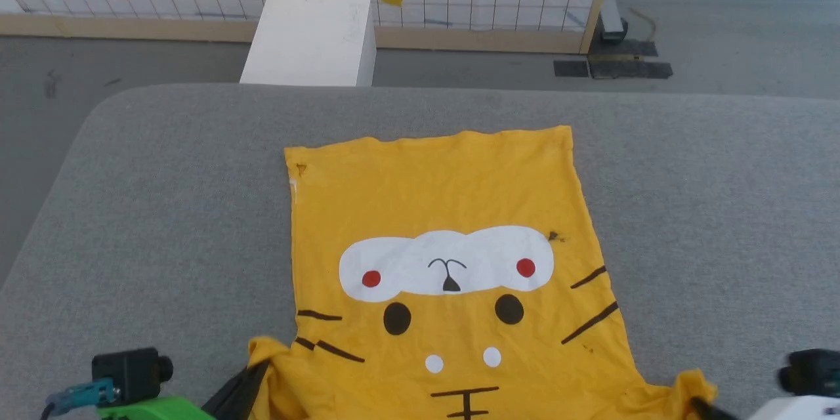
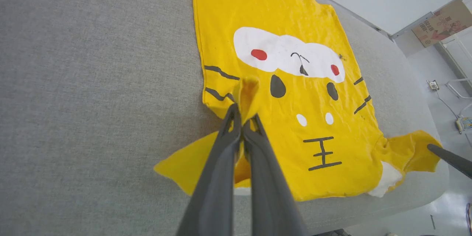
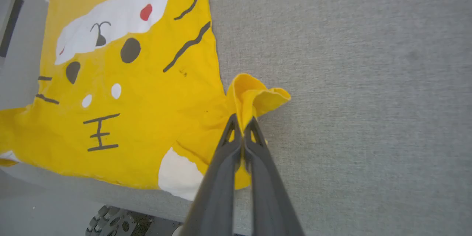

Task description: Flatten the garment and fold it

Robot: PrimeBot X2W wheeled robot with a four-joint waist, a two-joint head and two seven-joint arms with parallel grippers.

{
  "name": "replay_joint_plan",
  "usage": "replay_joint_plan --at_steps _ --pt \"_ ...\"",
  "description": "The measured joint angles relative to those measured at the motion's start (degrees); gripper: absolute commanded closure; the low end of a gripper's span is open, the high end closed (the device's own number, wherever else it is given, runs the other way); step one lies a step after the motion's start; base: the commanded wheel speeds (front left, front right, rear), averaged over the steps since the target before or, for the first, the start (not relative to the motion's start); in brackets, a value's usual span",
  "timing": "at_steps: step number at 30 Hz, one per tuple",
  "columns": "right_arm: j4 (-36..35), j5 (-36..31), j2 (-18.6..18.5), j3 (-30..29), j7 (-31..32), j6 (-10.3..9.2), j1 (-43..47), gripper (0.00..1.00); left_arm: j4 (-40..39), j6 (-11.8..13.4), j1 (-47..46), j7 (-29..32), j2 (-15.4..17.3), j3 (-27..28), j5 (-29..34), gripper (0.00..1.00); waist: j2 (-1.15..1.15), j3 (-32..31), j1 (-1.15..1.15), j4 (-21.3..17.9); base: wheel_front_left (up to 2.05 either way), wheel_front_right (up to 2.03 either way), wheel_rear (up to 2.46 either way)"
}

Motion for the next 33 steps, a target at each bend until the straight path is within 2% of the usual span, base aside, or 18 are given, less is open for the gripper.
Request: replay_joint_plan --at_steps 2,7,8,10,12,14,16,20,24,27,30,33 --pt "4.27 -2.59 -0.85 2.93 -2.58 0.00 -0.58 1.00 0.08 0.58 -1.56 -1.13 -0.90 -0.92 1.63 1.00 0.00 0.74 0.00 0.18 0.00 0.00 0.00" --pt "13.79 -6.12 -1.45 5.65 -7.67 0.00 -2.80 1.00 -0.13 0.81 -2.89 -1.79 -1.51 -2.57 3.32 1.00 0.00 1.68 0.00 0.74 0.00 0.00 0.00" --pt "15.47 -6.54 -1.49 6.01 -8.57 0.01 -3.45 0.96 -0.13 0.83 -2.91 -2.10 -1.56 -2.57 3.32 1.00 0.00 1.81 0.00 0.82 0.00 0.00 0.00" --pt "18.15 -7.04 -1.57 6.36 -10.24 0.04 -4.59 0.78 -0.14 1.19 -3.00 -2.27 -1.63 -2.47 3.32 1.00 0.00 1.96 0.00 0.97 0.00 0.00 0.00" --pt "20.23 -7.03 -1.55 6.53 -11.84 0.05 -5.42 0.67 -0.13 1.23 -3.02 -2.77 -1.69 -2.20 3.35 1.00 0.00 2.06 0.00 1.10 0.00 0.00 0.00" --pt "21.31 -7.00 -1.53 6.39 -13.11 0.08 -5.87 0.52 -0.18 1.24 -3.03 -3.53 -1.70 -1.88 3.87 1.00 0.00 2.12 0.00 1.23 0.00 0.00 0.00" --pt "21.15 -6.78 -1.60 6.23 -13.57 0.09 -6.12 0.00 -0.19 1.57 -3.03 -4.49 -1.85 -1.54 4.27 1.00 0.00 2.17 0.00 1.37 0.00 0.00 0.00" --pt "15.59 -4.94 -1.96 5.31 -10.34 0.04 -6.19 0.00 -0.52 1.74 -2.99 -5.23 -2.31 -1.43 4.68 1.00 0.00 2.28 0.00 1.66 0.00 0.00 0.00" --pt "3.47 -1.44 -2.43 1.14 -3.69 0.00 -5.93 0.00 -1.15 1.75 -2.76 -5.65 -2.61 -1.68 4.87 1.00 0.00 2.72 0.00 1.88 0.00 0.00 0.00" --pt "-4.86 -1.57 -4.24 -2.00 -2.15 0.00 -7.59 0.00 -1.57 1.74 -2.72 -5.75 -2.61 -1.51 4.87 1.00 0.00 3.42 0.00 2.04 0.00 0.00 0.00" --pt "-7.50 -4.66 -7.31 -3.44 -3.24 0.00 -13.41 0.00 -1.90 1.63 -2.77 -5.90 -2.54 -1.47 4.82 1.00 0.00 4.57 0.00 2.15 0.00 0.00 0.00" --pt "-5.55 -7.03 -7.67 -2.75 -4.75 0.00 -20.74 0.00 -1.99 0.87 -3.02 -5.91 -2.26 -1.36 4.53 1.00 0.00 6.14 0.00 2.37 0.00 0.00 0.00"
